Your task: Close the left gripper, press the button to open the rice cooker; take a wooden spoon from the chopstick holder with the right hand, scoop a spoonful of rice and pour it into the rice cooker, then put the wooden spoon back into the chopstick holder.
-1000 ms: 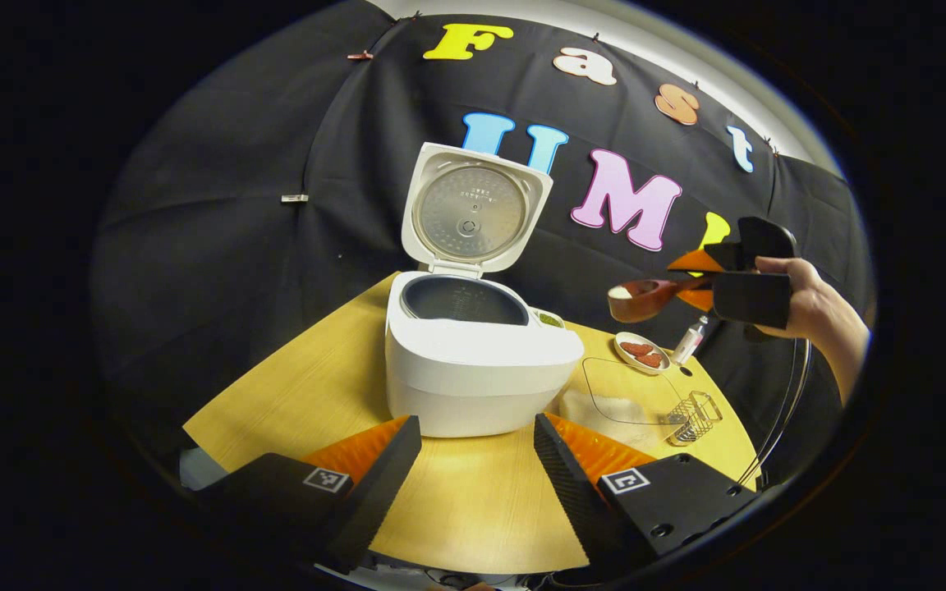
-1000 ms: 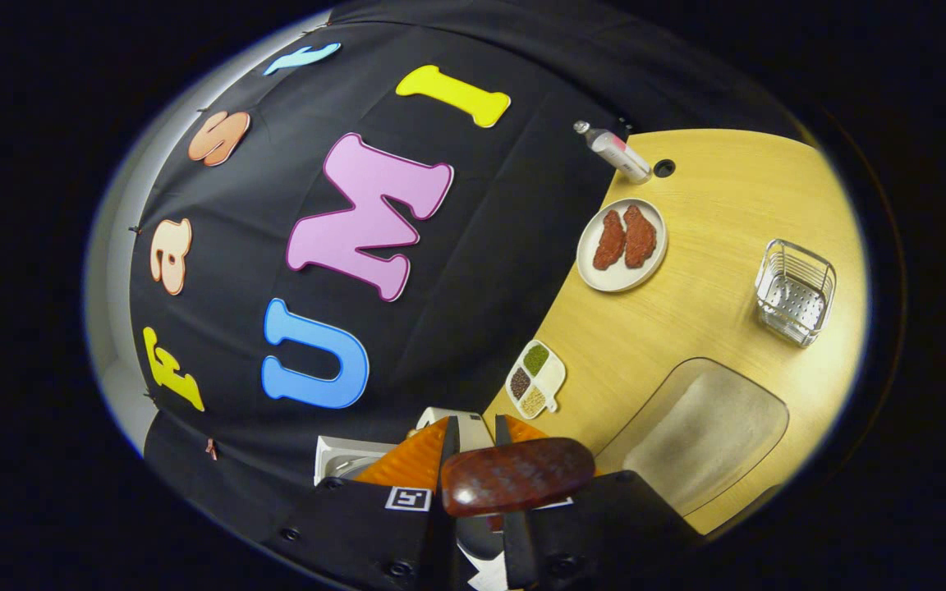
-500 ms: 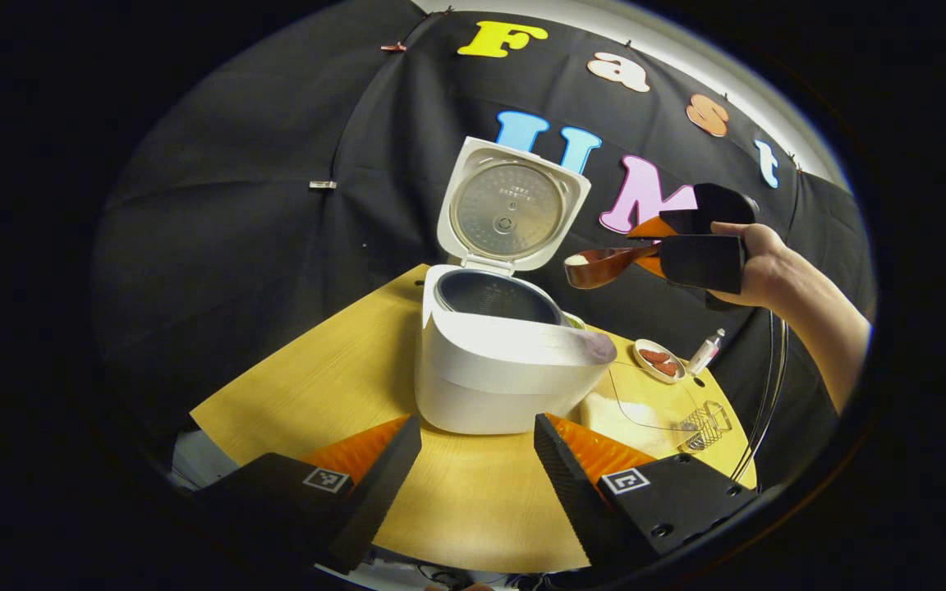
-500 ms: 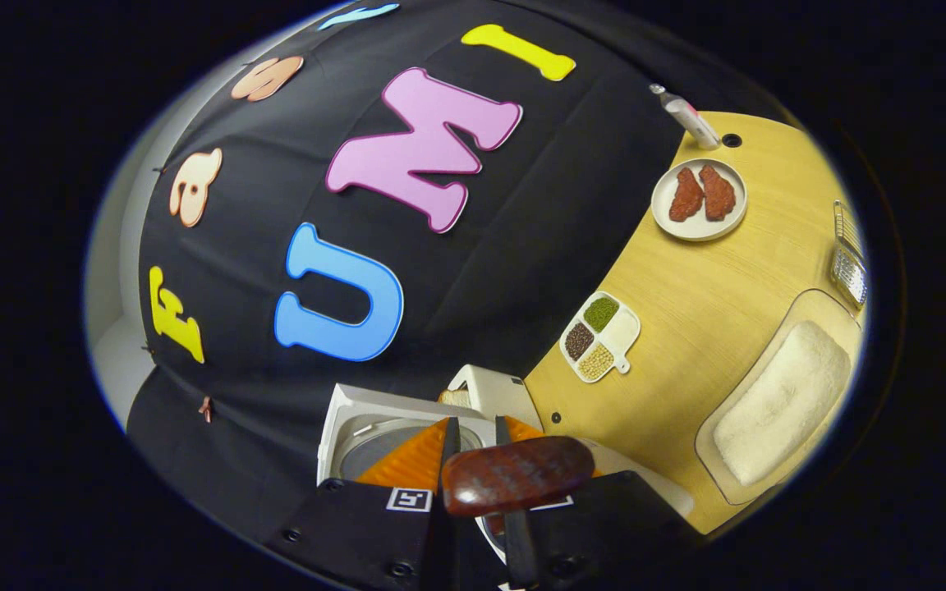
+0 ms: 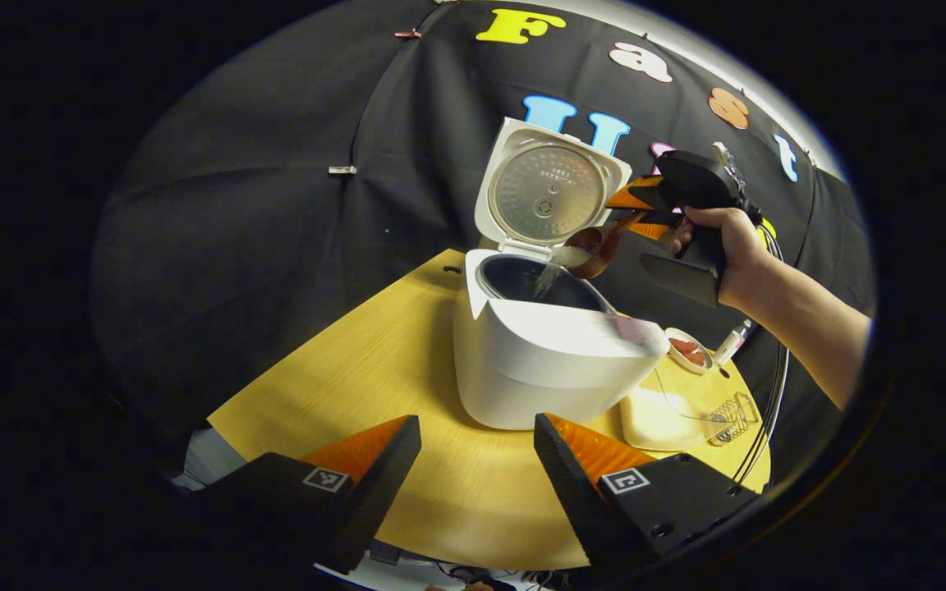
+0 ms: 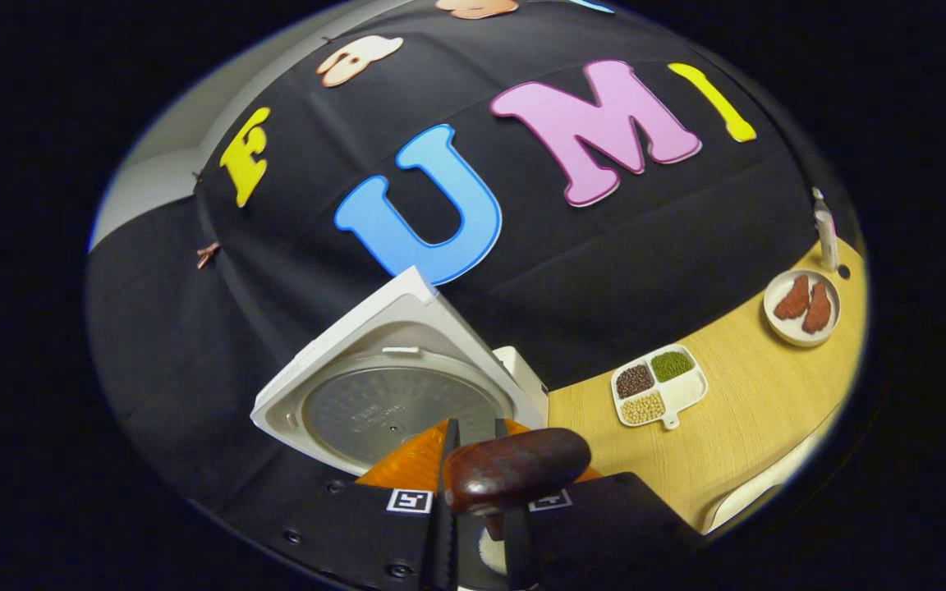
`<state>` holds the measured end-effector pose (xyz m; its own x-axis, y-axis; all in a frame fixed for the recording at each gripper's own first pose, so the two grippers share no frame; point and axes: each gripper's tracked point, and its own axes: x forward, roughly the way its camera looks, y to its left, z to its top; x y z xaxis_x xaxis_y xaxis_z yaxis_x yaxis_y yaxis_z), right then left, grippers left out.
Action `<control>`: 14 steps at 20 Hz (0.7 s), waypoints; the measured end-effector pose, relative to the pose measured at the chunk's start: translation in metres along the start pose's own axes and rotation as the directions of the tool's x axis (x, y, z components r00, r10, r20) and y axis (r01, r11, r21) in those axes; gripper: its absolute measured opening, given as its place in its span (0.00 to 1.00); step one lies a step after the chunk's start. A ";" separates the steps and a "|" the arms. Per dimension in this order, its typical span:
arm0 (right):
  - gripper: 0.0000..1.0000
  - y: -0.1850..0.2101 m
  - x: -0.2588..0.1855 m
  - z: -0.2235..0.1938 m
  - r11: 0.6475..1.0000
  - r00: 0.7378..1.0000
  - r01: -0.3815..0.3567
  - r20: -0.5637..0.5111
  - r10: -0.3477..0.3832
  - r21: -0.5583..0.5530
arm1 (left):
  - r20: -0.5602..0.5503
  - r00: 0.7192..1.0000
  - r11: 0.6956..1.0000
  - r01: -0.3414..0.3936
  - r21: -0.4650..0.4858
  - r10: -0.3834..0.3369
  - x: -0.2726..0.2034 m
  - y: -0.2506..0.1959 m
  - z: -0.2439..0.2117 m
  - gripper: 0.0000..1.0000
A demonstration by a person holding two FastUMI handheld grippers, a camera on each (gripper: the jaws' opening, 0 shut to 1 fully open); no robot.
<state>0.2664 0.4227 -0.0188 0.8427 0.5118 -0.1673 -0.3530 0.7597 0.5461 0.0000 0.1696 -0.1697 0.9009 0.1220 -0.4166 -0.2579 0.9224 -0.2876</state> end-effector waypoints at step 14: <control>0.26 0.065 -0.007 -0.063 0.673 0.967 -0.224 -0.074 0.245 -0.705 | 0.000 1.000 1.000 -0.007 0.019 0.007 -0.009 0.000 0.000 0.96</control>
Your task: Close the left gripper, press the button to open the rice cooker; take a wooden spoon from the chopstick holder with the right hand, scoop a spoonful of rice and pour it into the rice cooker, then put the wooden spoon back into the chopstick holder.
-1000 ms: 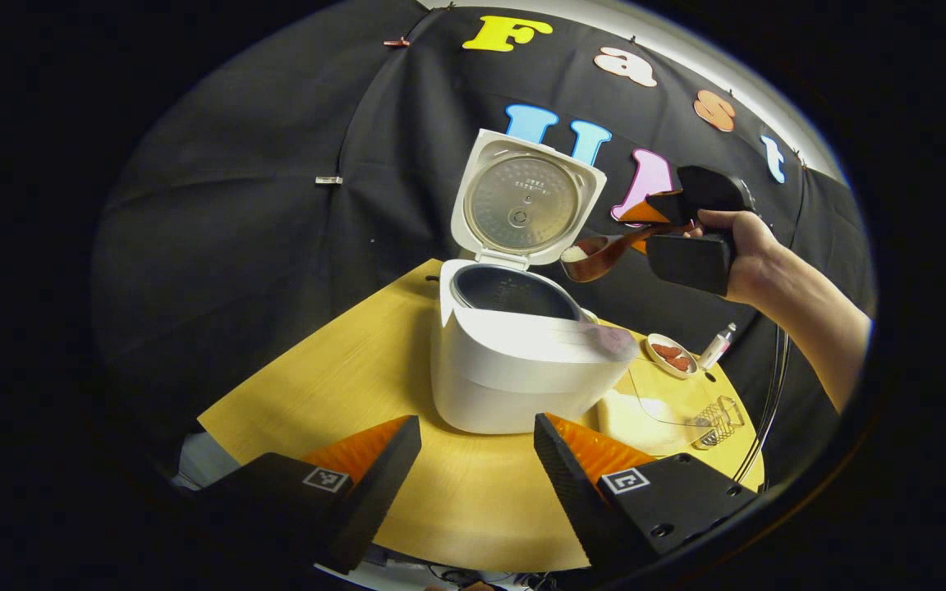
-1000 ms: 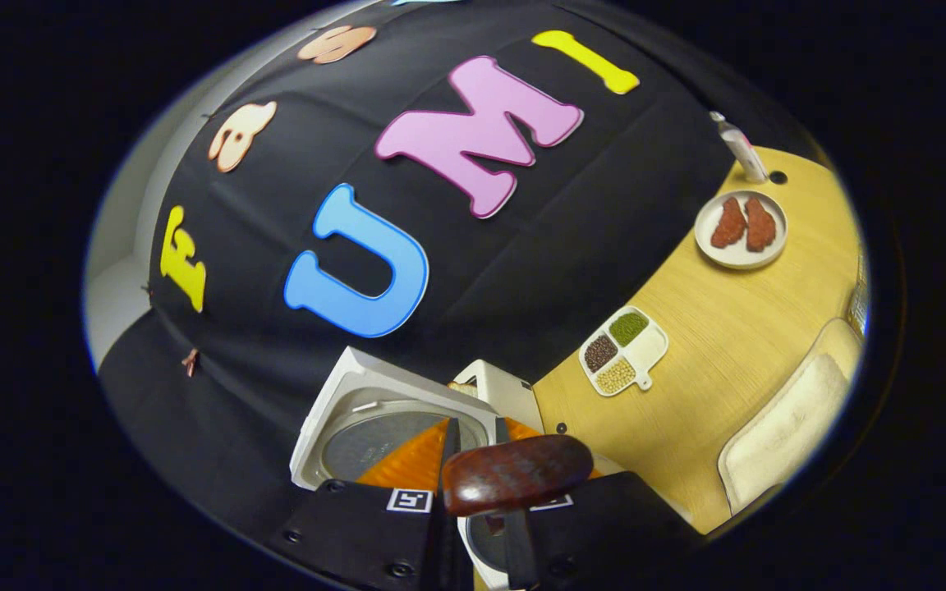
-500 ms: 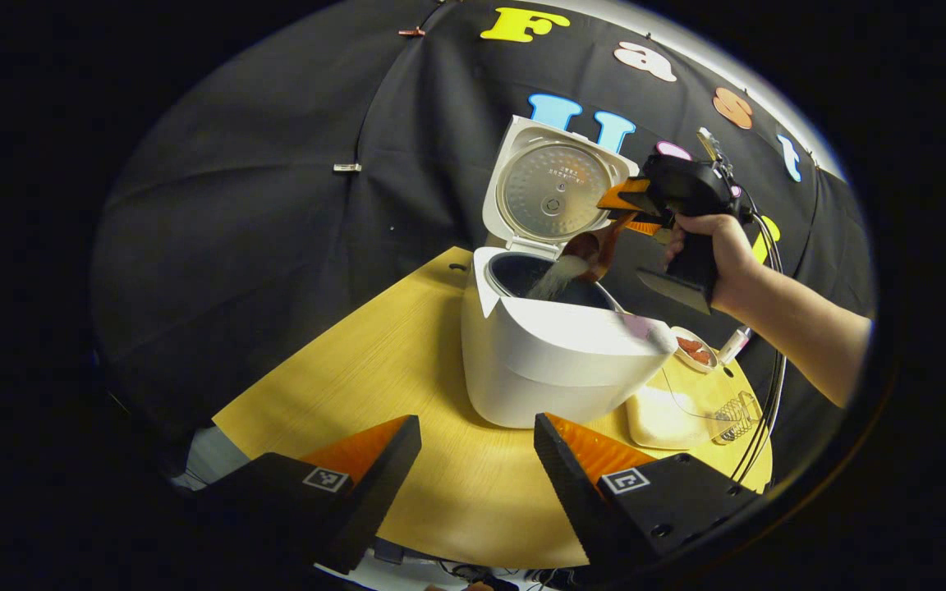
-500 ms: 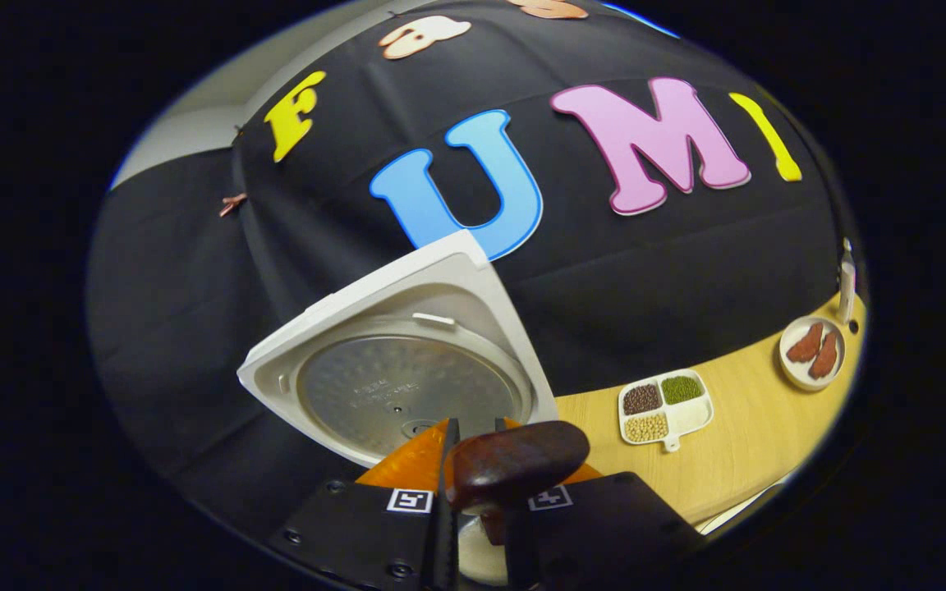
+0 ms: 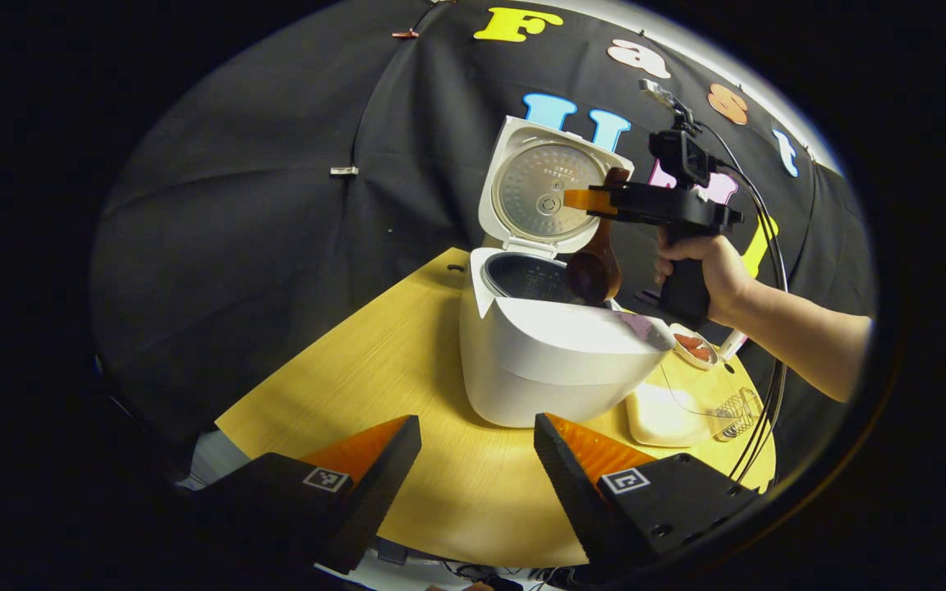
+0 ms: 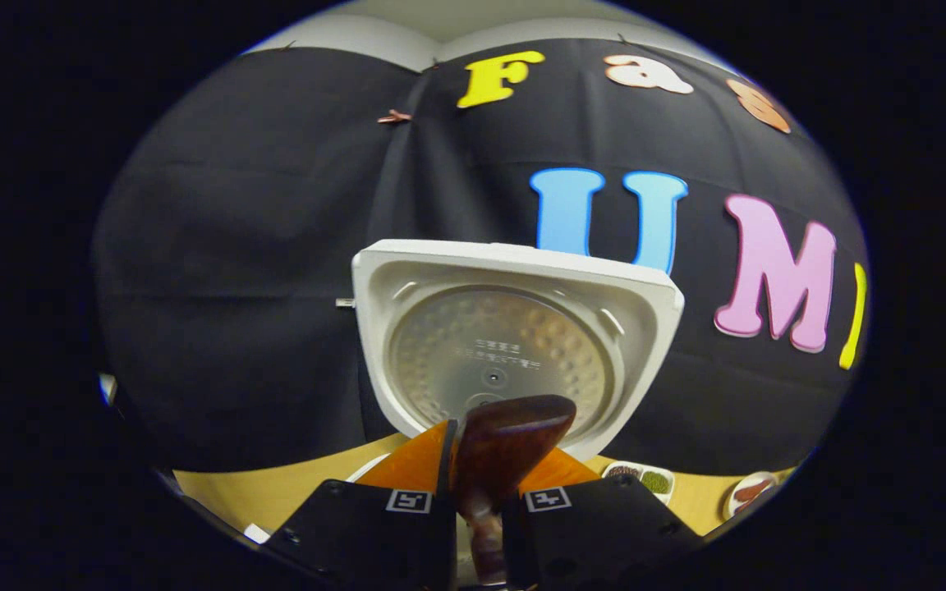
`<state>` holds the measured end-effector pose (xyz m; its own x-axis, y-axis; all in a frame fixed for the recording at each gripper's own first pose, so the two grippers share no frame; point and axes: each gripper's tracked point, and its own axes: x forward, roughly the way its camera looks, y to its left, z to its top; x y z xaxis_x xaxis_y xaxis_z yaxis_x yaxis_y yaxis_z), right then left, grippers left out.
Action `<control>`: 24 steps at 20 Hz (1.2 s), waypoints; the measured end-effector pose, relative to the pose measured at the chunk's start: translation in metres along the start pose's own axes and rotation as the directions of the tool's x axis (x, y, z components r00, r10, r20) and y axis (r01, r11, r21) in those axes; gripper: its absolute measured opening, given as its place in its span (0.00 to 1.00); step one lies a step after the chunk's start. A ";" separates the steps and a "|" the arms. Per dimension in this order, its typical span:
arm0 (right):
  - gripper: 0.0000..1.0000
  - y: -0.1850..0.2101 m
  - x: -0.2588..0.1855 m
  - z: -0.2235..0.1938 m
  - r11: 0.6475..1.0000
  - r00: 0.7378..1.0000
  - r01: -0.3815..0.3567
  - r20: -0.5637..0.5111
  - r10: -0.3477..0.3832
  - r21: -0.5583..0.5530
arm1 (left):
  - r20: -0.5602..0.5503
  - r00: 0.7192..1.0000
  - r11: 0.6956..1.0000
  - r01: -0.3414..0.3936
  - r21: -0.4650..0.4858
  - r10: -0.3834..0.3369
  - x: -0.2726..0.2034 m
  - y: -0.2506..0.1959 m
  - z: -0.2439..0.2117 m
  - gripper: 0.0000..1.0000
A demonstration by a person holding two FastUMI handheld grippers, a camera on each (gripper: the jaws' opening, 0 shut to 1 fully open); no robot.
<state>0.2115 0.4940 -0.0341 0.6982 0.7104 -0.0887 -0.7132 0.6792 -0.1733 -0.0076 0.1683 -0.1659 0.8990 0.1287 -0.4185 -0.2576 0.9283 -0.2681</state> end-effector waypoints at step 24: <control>0.22 -0.182 -0.195 0.055 0.961 0.978 0.191 0.041 -0.203 0.198 | 0.044 0.996 0.993 0.067 0.095 -0.072 -0.017 -0.101 0.002 0.96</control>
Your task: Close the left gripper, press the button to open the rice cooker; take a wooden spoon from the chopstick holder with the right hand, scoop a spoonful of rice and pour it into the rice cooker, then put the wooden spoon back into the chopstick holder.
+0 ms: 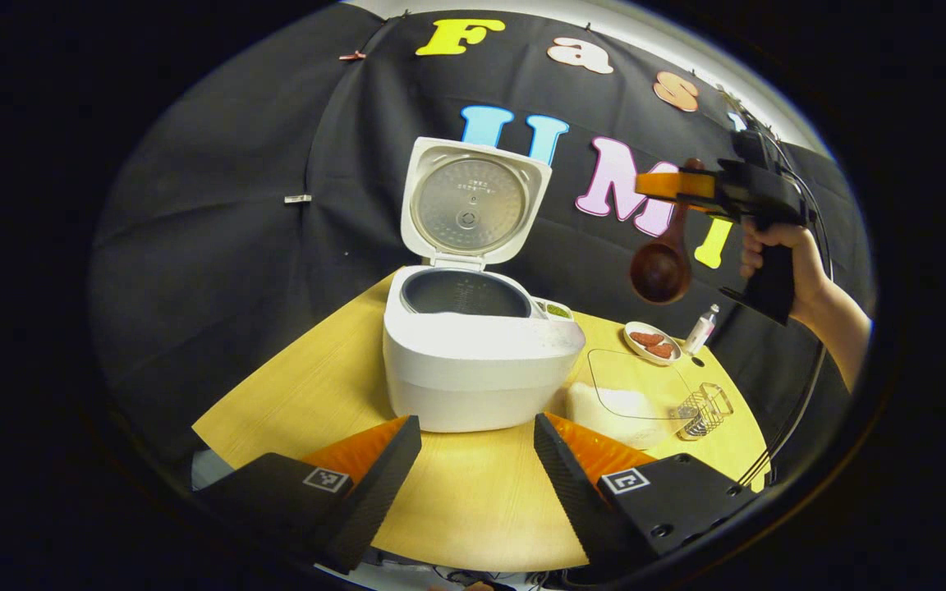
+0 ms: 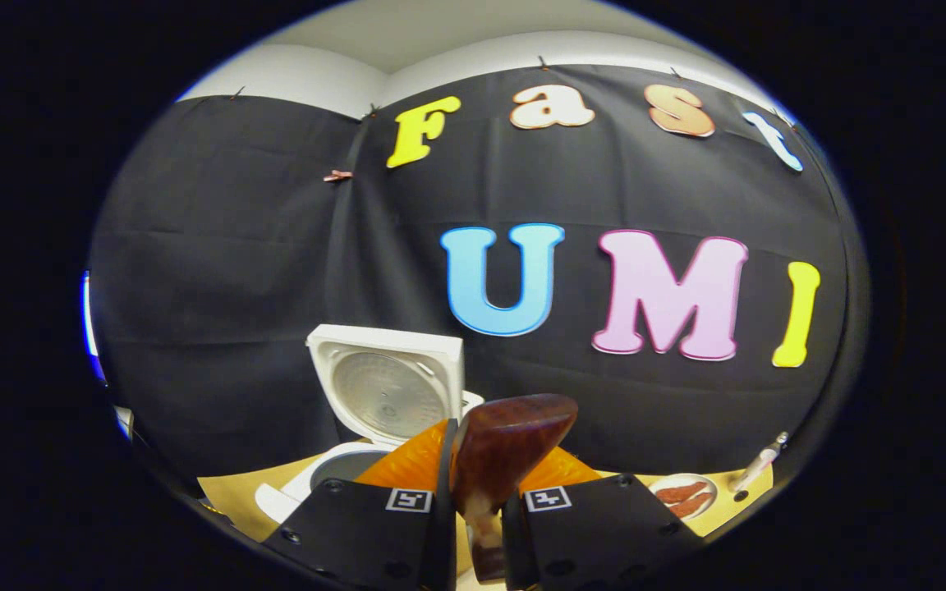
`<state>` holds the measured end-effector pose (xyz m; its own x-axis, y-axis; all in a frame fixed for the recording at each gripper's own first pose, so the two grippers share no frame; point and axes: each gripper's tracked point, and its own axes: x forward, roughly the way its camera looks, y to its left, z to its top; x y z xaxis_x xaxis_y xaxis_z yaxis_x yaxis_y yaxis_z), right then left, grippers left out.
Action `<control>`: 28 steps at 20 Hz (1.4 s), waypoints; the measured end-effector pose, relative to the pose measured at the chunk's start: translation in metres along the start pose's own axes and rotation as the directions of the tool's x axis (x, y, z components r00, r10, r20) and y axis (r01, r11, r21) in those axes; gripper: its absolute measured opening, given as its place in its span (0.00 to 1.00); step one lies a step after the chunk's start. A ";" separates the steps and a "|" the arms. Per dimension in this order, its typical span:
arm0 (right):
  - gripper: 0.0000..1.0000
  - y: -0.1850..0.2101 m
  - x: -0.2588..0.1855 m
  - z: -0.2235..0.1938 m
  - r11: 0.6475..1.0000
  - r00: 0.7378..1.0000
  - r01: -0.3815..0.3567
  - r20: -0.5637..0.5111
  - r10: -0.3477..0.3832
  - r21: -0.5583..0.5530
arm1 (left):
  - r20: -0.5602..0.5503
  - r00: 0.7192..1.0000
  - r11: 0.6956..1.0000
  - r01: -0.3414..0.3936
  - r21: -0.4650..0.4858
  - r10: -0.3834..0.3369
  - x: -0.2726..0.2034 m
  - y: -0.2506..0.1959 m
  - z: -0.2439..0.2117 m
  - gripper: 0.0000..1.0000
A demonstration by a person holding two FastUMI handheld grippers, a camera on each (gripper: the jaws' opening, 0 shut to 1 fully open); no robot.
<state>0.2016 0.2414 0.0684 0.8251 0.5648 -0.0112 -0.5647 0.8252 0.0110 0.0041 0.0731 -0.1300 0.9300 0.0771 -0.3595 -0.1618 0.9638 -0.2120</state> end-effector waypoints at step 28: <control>0.27 -0.291 -0.133 -0.238 0.730 0.839 0.542 -0.311 -0.446 0.416 | -0.006 0.998 0.998 -0.058 -0.006 0.058 0.042 -0.116 0.015 0.96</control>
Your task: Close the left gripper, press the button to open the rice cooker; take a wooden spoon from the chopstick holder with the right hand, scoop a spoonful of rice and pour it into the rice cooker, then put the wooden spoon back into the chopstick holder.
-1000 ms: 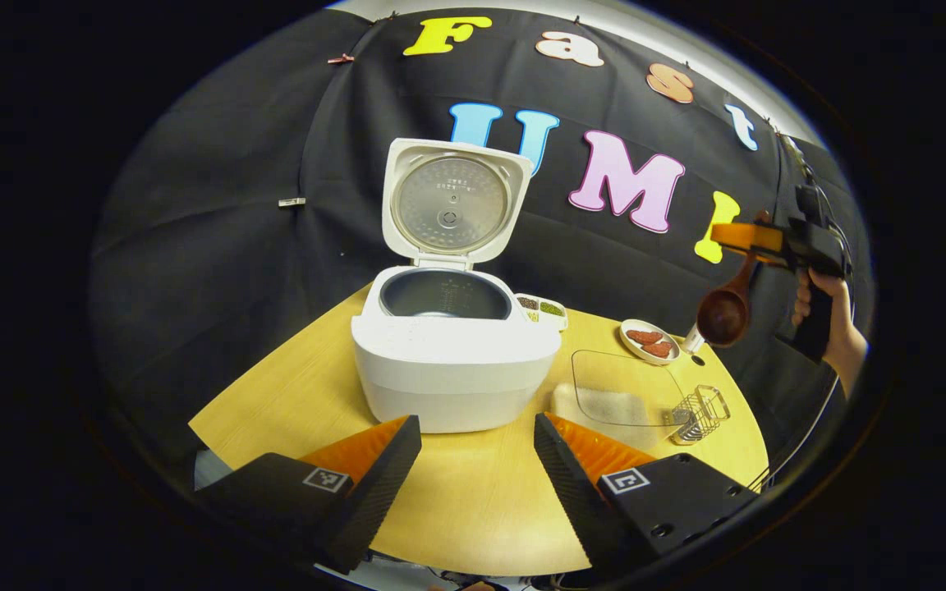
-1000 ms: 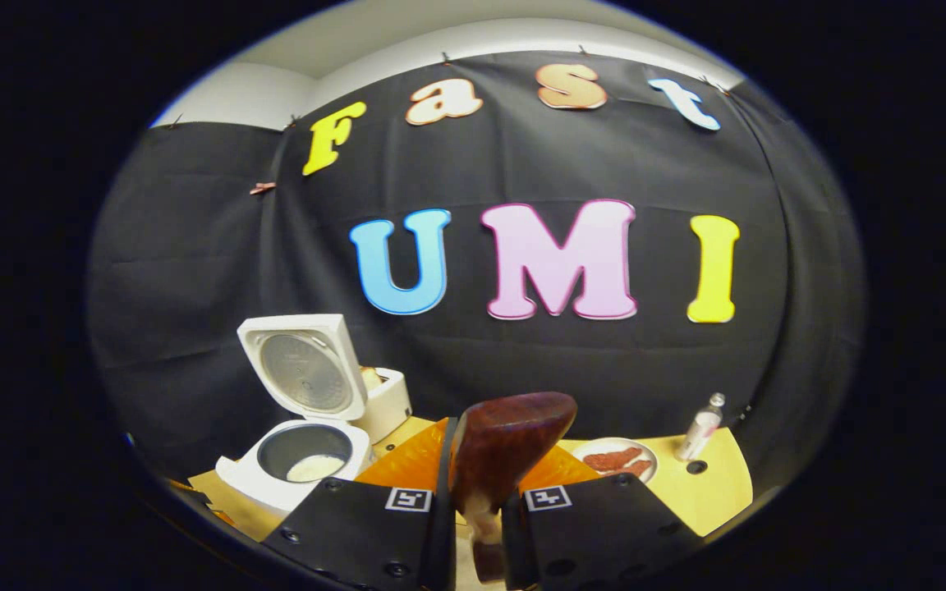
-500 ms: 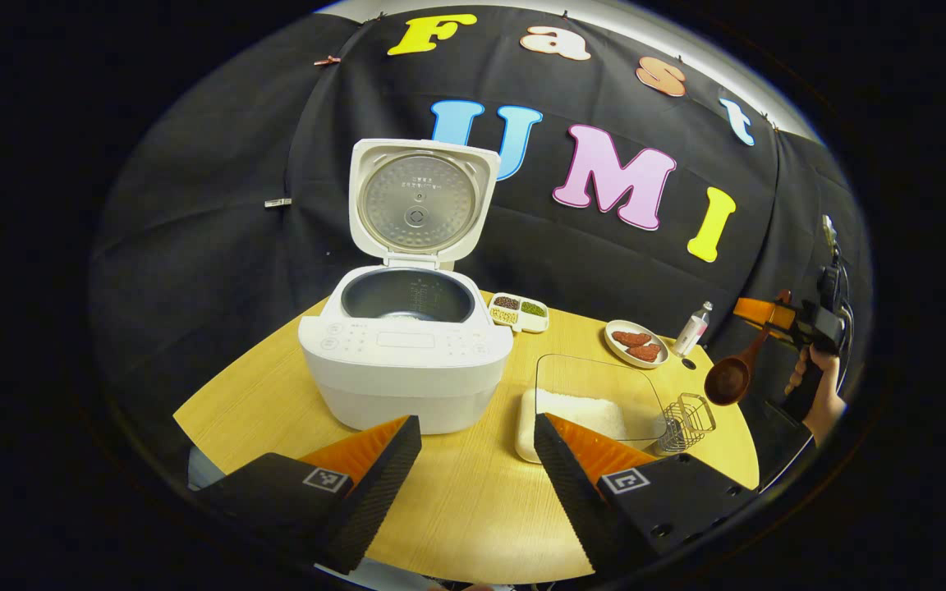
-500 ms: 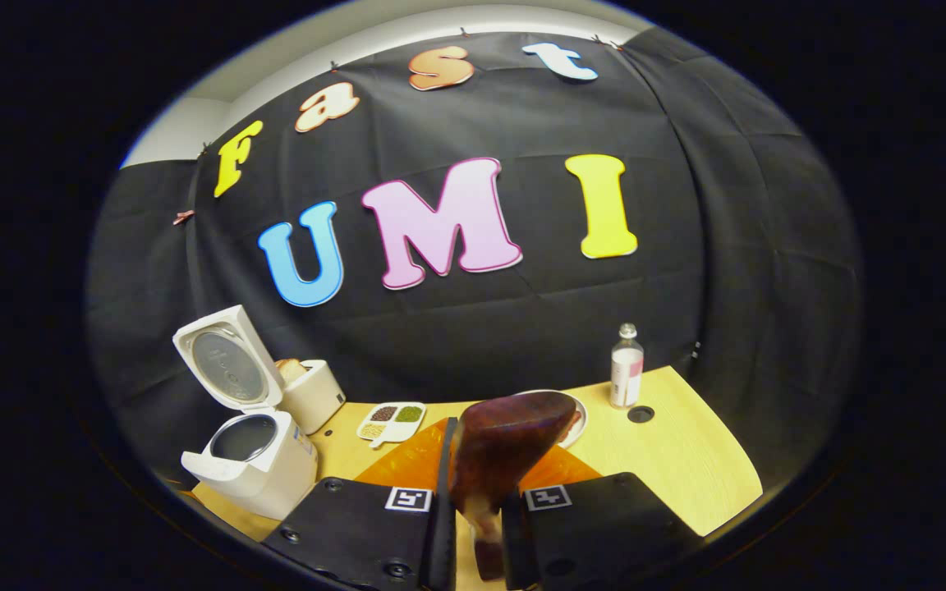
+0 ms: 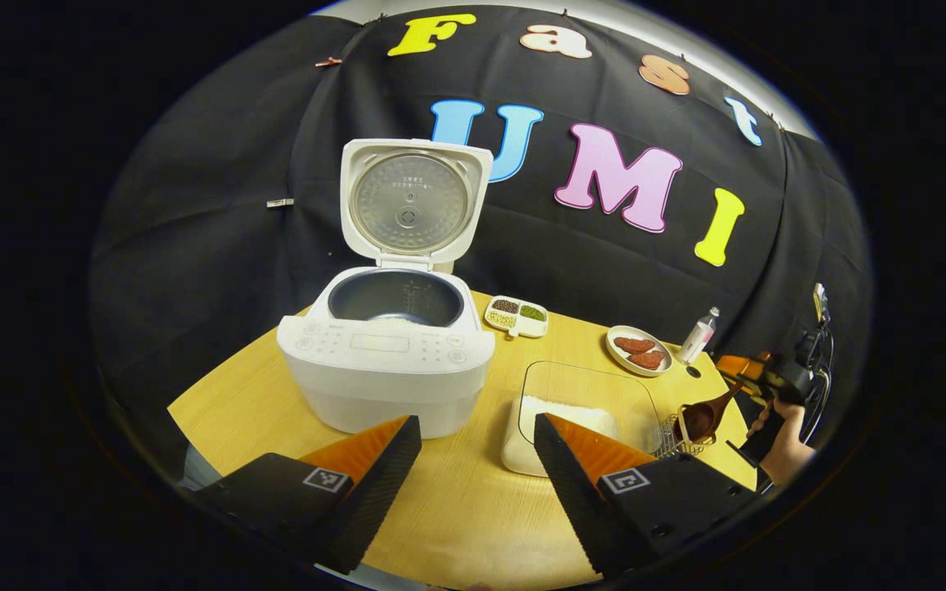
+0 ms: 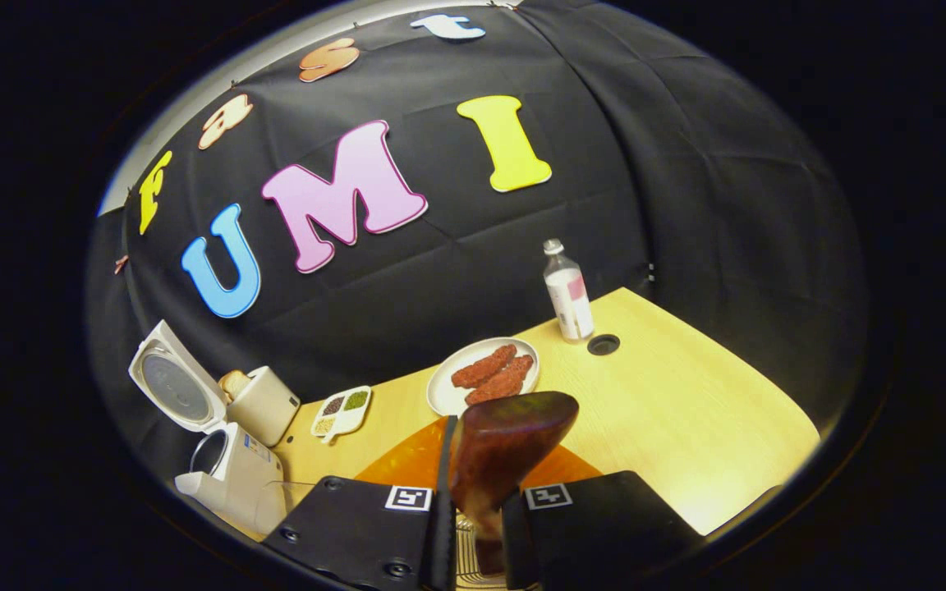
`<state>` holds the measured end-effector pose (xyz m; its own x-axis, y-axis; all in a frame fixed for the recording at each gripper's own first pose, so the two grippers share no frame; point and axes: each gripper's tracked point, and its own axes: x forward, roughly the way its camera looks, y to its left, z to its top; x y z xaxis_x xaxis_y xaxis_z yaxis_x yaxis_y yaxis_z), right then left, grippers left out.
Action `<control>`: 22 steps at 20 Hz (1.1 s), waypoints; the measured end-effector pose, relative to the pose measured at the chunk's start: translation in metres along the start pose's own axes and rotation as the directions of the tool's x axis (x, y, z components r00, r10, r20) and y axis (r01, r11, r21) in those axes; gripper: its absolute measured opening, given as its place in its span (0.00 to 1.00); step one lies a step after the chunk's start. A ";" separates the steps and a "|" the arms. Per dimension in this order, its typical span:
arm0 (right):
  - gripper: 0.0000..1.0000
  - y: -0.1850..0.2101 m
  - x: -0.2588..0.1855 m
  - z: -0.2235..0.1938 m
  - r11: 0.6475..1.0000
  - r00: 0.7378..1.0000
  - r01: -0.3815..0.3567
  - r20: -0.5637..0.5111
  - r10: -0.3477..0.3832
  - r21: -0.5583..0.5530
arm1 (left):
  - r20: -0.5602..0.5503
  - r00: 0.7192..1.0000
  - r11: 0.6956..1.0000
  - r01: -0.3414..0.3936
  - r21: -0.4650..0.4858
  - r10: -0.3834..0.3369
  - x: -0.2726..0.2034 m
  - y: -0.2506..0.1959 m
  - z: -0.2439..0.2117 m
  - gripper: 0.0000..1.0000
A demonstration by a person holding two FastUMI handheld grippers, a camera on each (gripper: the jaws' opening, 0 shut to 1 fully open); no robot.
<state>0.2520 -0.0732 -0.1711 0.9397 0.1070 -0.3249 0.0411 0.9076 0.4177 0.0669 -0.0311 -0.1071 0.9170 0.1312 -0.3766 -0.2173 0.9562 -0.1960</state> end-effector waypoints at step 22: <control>0.99 -0.028 -0.127 0.016 0.965 0.991 0.128 -0.009 -0.133 -0.230 | 0.343 0.938 0.998 -0.056 -0.019 0.059 0.011 0.063 0.249 0.95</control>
<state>0.1366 -0.1192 -0.1280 0.9228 -0.0115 -0.3851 0.0816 0.9827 0.1662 0.1467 0.0963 0.1018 0.9616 0.2689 -0.0543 -0.2743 0.9423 -0.1920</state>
